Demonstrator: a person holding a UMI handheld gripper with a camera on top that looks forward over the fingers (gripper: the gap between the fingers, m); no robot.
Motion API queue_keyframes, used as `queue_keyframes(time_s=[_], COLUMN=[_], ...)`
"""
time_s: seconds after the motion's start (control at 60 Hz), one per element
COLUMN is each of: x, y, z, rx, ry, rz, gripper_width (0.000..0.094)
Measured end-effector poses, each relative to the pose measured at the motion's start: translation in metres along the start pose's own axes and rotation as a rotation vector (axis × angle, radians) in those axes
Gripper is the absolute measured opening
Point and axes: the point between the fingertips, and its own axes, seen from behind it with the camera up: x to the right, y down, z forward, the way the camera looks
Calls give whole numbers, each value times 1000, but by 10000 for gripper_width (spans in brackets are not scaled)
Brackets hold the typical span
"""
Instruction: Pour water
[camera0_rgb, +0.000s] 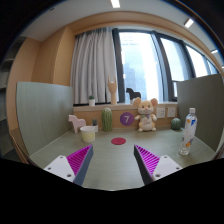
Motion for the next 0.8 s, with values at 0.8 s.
queue_keyframes(time_s=[0.8], x=[353], y=[-1], z=[48], rx=[0], ry=[333], rz=[-4], gripper_width=[823])
